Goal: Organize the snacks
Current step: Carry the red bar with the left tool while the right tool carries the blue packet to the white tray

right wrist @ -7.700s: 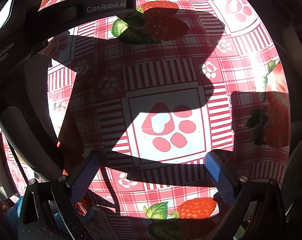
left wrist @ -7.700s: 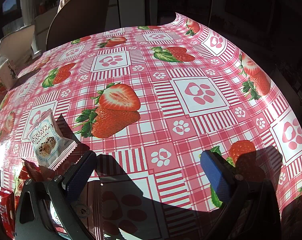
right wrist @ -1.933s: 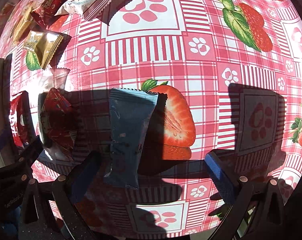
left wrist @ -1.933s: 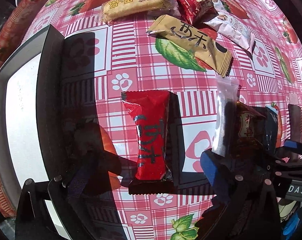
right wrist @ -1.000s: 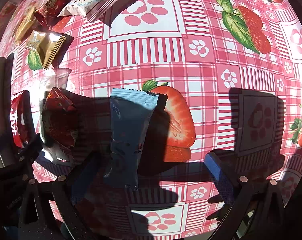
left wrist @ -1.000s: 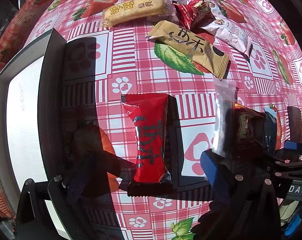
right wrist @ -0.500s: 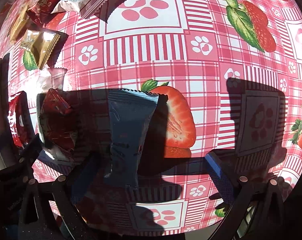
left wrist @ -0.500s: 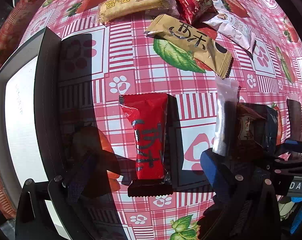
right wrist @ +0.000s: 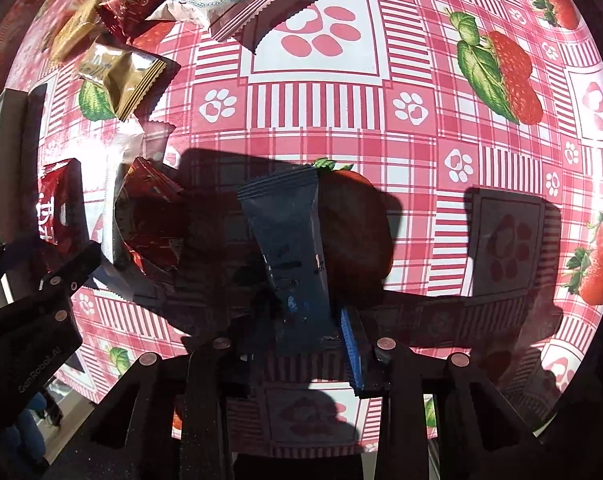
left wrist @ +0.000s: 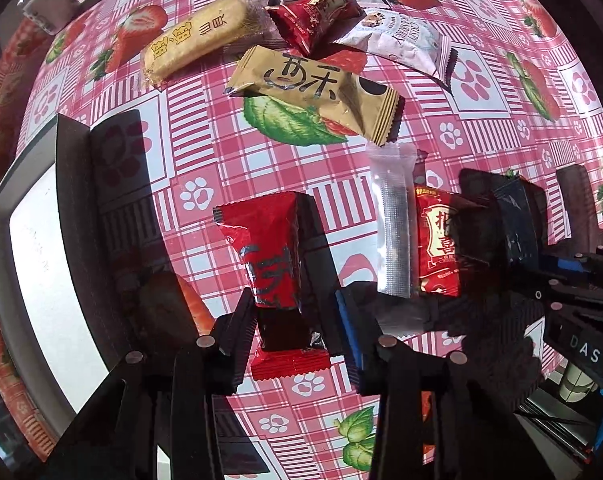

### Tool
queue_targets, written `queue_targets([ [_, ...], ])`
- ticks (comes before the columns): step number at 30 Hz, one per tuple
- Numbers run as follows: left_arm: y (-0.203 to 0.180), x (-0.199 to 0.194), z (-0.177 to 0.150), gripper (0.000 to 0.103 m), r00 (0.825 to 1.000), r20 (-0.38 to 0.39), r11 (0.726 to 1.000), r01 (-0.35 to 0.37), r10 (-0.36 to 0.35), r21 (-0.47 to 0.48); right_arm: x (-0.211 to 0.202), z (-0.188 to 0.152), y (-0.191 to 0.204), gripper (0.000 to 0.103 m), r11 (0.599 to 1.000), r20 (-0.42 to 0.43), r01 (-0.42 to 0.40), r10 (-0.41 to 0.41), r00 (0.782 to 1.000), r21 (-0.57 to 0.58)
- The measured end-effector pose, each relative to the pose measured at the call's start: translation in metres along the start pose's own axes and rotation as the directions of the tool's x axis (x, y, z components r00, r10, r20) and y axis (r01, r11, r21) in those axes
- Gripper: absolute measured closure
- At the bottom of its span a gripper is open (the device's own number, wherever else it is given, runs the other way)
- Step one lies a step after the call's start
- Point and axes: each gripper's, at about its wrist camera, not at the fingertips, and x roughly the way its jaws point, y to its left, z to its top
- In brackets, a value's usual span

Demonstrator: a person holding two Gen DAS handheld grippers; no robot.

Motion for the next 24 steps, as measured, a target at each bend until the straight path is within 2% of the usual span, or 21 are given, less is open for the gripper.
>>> queue_targets([
  [2,-0.001,-0.002,0.004,0.081,0.998,-0.017,0.998,0.054,-0.054,0.014,-0.001,-0.001,-0.007,0.078,0.998,0.001,-0.056,0.056,0.998,0.021],
  [5,0.01,-0.012,0.005,0.081,0.993,0.004,0.993,0.119,-0.119,-0.025,-0.006,-0.003,-0.025,0.078,0.985,0.017,-0.153,0.152,0.988,0.074],
  [7,0.017,-0.021,0.006,0.081,0.992,0.02,0.991,0.127,-0.126,-0.036,-0.011,-0.005,-0.035,0.078,0.975,0.036,-0.202,0.199,0.979,0.093],
  [12,0.037,-0.043,0.007,0.081,0.992,0.036,0.991,0.123,-0.122,-0.05,-0.02,-0.004,-0.054,0.078,0.961,0.064,-0.253,0.247,0.967,0.11],
  [14,0.047,-0.052,0.002,0.081,0.992,0.047,0.992,0.118,-0.115,-0.055,-0.023,-0.005,-0.057,0.078,0.959,0.072,-0.257,0.25,0.966,0.116],
  [17,0.059,-0.059,-0.008,0.081,0.992,0.064,0.991,0.114,-0.11,-0.063,-0.018,0.003,-0.062,0.076,0.97,0.045,-0.211,0.207,0.977,0.118],
  [18,0.059,-0.059,-0.01,0.081,0.992,0.069,0.992,0.107,-0.103,-0.063,-0.016,0.001,-0.063,0.072,0.973,0.025,-0.194,0.192,0.981,0.122],
  [19,0.062,-0.062,-0.011,0.081,0.993,0.074,0.993,0.1,-0.096,-0.063,-0.014,0.003,-0.063,0.06,0.977,0.019,-0.177,0.176,0.984,0.122],
  [20,0.059,-0.063,-0.015,0.081,0.993,0.079,0.994,0.093,-0.088,-0.064,-0.014,0.006,-0.063,0.053,0.981,0.024,-0.156,0.154,0.988,0.116],
  [24,0.068,-0.071,-0.022,0.081,0.994,0.089,0.994,0.073,-0.065,-0.081,-0.012,0.013,-0.054,0.053,0.991,0.031,-0.089,0.087,0.996,0.097],
])
